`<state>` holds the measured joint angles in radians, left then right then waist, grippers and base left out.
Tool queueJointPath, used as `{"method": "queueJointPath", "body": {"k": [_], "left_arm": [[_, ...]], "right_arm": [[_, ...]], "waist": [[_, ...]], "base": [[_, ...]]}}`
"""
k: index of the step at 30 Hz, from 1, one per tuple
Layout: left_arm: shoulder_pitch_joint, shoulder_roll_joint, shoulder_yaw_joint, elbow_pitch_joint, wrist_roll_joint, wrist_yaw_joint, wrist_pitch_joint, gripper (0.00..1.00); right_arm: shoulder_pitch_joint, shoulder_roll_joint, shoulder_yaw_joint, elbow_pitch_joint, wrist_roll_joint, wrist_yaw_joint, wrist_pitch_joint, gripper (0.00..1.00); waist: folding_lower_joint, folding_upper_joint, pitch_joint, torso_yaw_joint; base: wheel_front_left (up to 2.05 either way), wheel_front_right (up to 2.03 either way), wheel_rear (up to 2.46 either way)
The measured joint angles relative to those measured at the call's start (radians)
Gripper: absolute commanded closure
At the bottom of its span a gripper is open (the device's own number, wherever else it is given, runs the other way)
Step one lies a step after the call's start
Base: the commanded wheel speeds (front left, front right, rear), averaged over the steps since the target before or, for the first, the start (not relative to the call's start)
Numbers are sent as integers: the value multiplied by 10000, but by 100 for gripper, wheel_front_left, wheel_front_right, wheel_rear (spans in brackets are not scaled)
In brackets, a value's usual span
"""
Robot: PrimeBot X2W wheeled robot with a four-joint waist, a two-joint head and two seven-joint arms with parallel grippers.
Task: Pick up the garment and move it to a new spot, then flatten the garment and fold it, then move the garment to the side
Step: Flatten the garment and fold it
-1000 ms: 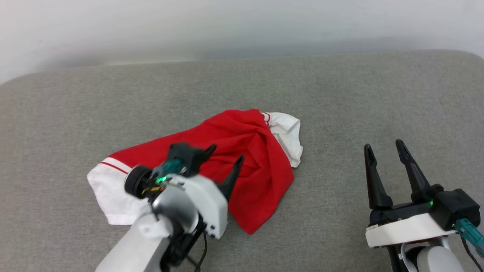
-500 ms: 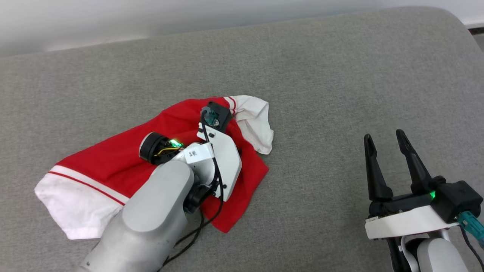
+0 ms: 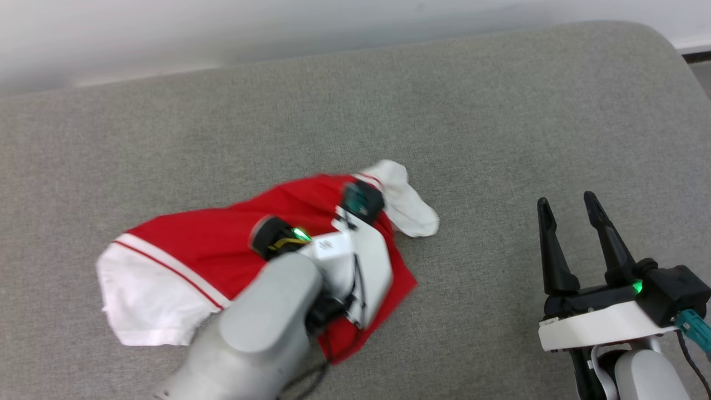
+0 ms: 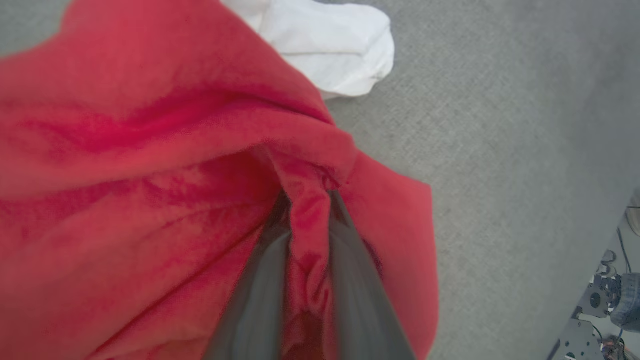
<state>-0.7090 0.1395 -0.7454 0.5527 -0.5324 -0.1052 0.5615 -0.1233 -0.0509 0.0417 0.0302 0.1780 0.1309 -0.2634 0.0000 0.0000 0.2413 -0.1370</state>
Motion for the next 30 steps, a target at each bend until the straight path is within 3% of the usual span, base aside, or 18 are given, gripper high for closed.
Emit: {"method": "queueJointPath", "body": {"k": [7,13,14,15,20,24,30], "left_arm": [[781,-587,-1093,-696,-105,-123,10,100],[1409,-828,-1785,-895,-251,98,-468,100],[1436,-840,-1837,-932,-257,155,-640,57],[1454,-849,-1883,-955,-280,186,-792,2],[1321,-882,-1776,-1143,-464,351,-1958,0],[1009,-823,-1095,-1352,-456,571,-3287,0],[847,343,242,-1973,-198,1101,-5524,0]], "right_arm": [[1,0,-276,-17,-67,0,0,0],[-1,0,-349,-54,-77,0,0,0],[-2,0,-349,-56,-75,0,0,0],[-2,0,-337,-58,-73,0,0,0],[9,0,-345,-54,-50,0,0,0],[22,0,-431,-33,-111,0,0,0],[200,0,-600,33,-288,0,0,0]], "waist": [[-1,0,-492,-23],[-1,0,-548,-140],[-1,0,-531,-148],[-1,0,-510,-147],[0,0,-534,33],[-1,0,-723,266],[-1,0,-1154,735]], "base": [[0,0,0],[0,0,0],[0,0,0],[0,0,0],[0,0,0],[0,0,0],[0,0,0]]}}
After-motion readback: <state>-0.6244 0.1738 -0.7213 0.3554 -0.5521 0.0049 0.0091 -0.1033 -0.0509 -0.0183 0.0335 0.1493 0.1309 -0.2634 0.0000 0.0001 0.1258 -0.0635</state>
